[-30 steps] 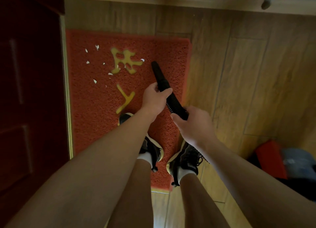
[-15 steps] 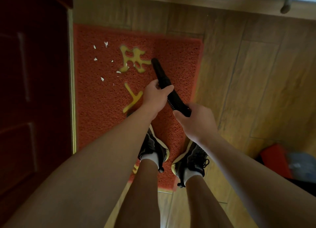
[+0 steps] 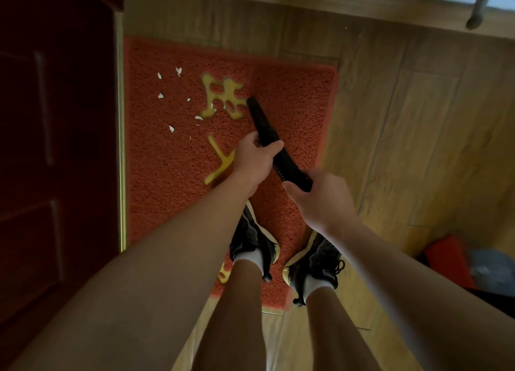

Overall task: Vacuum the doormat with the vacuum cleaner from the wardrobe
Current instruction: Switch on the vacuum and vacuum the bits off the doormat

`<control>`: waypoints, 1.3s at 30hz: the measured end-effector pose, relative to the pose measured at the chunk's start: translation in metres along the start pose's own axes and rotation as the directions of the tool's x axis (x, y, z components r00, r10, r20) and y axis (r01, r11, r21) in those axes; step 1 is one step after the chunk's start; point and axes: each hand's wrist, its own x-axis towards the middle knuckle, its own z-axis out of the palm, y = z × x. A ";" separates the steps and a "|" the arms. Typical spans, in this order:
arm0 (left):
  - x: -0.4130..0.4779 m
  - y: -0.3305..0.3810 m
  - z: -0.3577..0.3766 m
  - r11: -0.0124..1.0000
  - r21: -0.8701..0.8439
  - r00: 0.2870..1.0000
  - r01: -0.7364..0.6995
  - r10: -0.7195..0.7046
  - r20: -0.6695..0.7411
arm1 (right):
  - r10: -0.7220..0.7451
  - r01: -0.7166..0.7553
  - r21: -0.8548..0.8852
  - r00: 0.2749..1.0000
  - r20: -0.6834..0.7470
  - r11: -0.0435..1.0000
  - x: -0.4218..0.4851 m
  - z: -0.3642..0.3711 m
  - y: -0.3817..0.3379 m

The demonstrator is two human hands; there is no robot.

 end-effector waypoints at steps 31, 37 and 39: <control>-0.001 -0.018 -0.063 0.998 -0.054 0.999 0.025 -0.026 -0.034 | -0.048 0.052 -0.096 0.998 0.038 0.994 -0.002 0.043 -0.041; -0.002 -0.018 -0.067 0.999 -0.046 0.998 0.029 -0.031 -0.048 | -0.048 0.052 -0.110 0.998 0.036 0.993 -0.002 0.047 -0.045; -0.003 -0.018 -0.068 0.999 -0.046 0.998 0.029 -0.031 -0.051 | -0.050 0.054 -0.123 0.998 0.040 0.991 -0.002 0.047 -0.045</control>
